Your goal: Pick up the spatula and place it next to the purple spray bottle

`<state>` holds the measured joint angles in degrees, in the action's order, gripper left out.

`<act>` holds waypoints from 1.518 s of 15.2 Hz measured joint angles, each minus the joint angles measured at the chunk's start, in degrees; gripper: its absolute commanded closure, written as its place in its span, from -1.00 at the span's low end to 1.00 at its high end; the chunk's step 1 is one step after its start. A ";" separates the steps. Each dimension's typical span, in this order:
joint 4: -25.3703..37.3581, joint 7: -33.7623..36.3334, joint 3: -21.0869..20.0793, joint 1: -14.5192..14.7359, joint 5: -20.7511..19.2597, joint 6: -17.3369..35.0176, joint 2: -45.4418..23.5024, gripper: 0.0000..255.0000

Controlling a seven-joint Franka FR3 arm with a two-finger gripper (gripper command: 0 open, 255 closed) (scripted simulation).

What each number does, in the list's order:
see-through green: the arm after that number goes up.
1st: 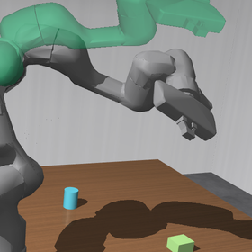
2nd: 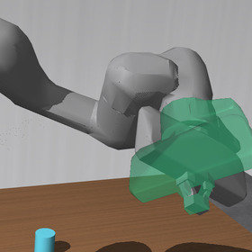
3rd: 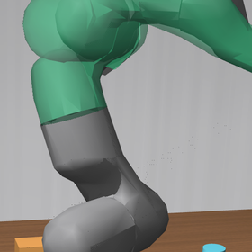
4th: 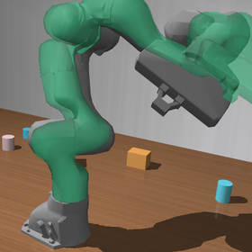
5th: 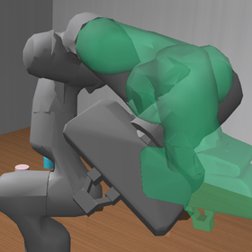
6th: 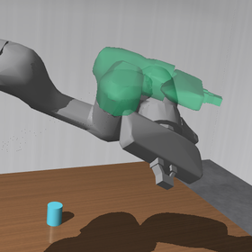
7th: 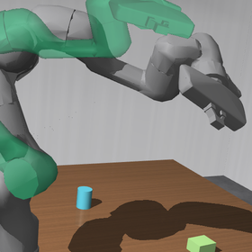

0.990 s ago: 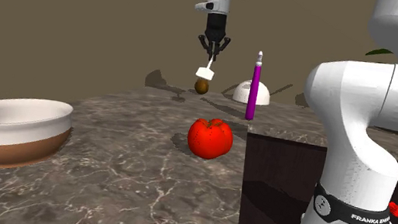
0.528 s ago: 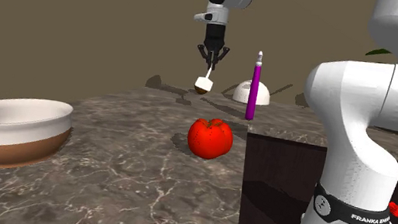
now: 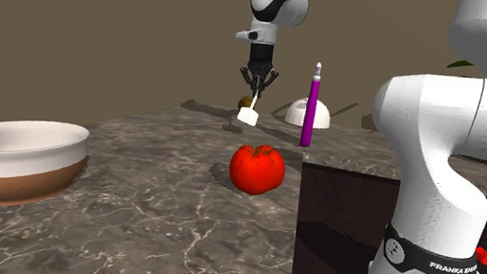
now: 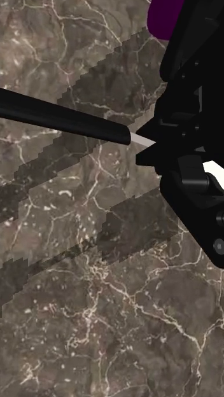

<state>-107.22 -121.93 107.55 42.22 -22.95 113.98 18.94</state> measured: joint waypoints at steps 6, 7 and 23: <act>-3.00 1.73 2.08 1.54 -2.39 3.76 1.77 1.00; -3.26 2.02 2.61 1.98 -2.95 4.26 2.24 1.00; -6.88 6.14 8.12 6.47 -8.98 10.63 6.78 1.00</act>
